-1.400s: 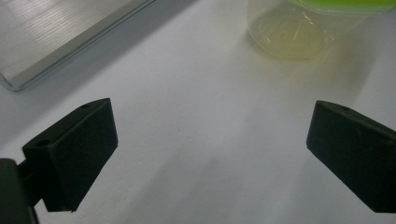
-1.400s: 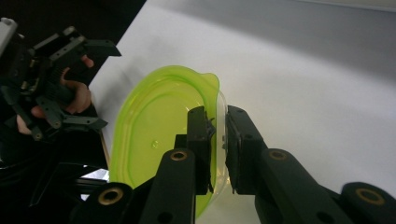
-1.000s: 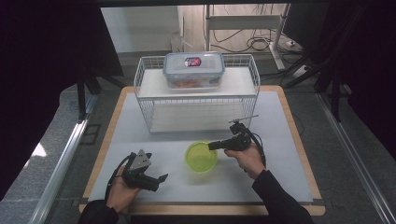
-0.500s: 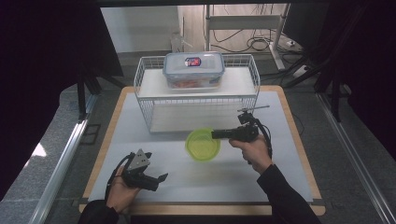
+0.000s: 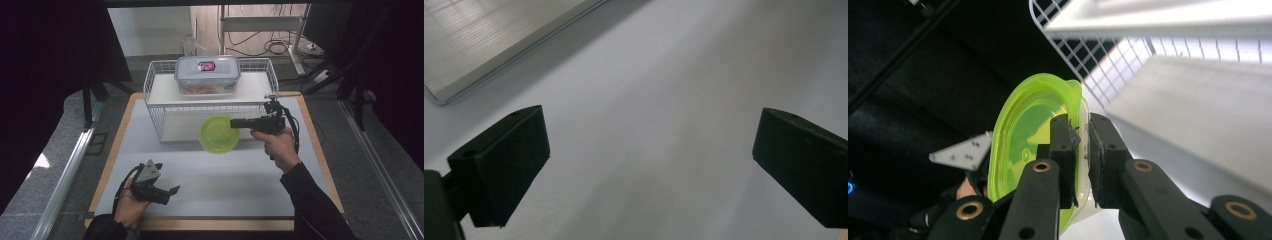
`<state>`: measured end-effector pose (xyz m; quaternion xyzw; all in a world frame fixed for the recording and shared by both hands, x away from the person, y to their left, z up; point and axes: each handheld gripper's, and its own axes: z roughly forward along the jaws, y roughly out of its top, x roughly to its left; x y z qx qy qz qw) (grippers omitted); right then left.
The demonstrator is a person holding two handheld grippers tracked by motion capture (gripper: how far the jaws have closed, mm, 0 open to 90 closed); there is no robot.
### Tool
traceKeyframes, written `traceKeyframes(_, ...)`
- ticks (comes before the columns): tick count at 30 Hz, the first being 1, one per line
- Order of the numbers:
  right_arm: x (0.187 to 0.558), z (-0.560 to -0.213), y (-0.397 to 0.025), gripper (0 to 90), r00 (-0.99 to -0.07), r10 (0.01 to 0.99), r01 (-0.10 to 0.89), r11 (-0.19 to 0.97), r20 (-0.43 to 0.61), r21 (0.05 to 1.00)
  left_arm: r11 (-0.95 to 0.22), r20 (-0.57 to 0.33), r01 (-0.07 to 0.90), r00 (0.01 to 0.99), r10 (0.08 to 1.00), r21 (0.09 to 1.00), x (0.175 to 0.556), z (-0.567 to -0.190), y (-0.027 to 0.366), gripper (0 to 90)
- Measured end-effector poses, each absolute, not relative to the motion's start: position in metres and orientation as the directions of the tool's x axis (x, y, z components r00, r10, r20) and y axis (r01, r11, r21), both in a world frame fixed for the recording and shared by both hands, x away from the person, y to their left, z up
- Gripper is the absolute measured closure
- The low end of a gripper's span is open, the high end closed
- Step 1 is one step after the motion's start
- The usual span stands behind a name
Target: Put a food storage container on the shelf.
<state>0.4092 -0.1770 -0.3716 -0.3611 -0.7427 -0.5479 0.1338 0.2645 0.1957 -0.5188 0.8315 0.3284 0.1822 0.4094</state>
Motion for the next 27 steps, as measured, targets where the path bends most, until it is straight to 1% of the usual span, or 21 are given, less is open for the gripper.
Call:
traceKeyframes(14,0.43,-0.306,-0.179,82.1,-0.711,0.379,0.654,0.049,0.592,0.755,-0.44,0.024,0.4,0.717,0.697,0.804,0.265,-0.519,0.195,1.7)
traceKeyframes(20,0.442,-0.281,-0.172,82.1,-0.703,0.388,0.654,0.025,0.595,0.756,-0.44,0.021,0.404,0.717,0.696,0.802,0.264,-0.519,0.195,1.7)
traceKeyframes(27,0.461,-0.255,-0.165,82.1,-0.686,0.411,0.647,-0.031,0.6,0.762,-0.435,0.019,0.402,0.716,0.698,0.806,0.264,-0.519,0.196,1.7)
